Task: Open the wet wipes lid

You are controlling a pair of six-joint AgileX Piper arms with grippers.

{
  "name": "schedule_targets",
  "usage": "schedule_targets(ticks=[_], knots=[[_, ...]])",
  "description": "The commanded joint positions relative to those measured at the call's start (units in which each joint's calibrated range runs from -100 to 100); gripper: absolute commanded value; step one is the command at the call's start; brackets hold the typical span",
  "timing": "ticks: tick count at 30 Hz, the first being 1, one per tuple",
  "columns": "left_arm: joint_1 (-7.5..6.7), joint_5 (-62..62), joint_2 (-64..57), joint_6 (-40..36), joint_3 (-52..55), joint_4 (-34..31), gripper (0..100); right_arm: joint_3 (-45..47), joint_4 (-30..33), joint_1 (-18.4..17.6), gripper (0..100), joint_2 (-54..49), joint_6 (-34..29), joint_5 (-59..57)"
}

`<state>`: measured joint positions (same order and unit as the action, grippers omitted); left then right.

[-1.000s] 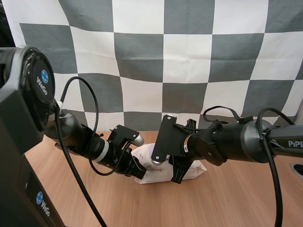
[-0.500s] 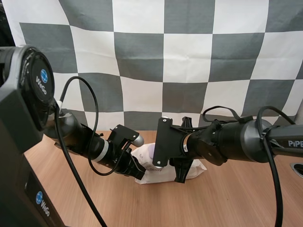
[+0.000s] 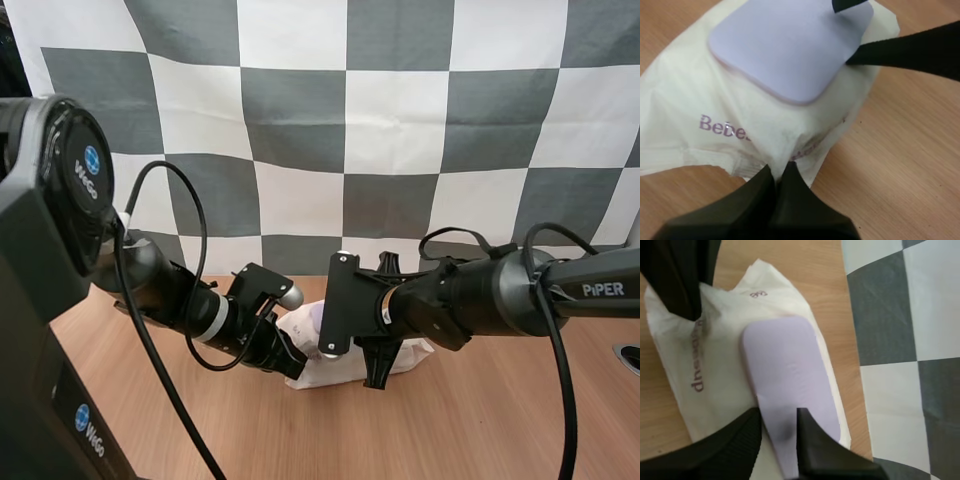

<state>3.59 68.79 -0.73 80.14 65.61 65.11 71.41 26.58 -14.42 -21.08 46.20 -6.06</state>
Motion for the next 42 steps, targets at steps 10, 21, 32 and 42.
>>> schedule_targets(ticks=[10,21,32,42], knots=[[-0.02,0.08,0.04,0.07,0.05,-0.96,0,-0.01,-1.39,-0.07,0,-0.89,-0.01,2.64],[-0.02,0.70,0.04,0.46,0.60,-0.71,0,-2.43,-2.65,-0.07,0,-0.89,-0.73,12.08],[-0.02,0.70,0.04,0.46,0.60,-0.71,0,-15.24,-7.87,-0.07,0,10.66,-0.73,11.93],[-0.02,-1.07,0.04,0.46,0.60,-0.46,0,-24.89,-8.77,1.75,0,12.00,-0.73,-21.08]])
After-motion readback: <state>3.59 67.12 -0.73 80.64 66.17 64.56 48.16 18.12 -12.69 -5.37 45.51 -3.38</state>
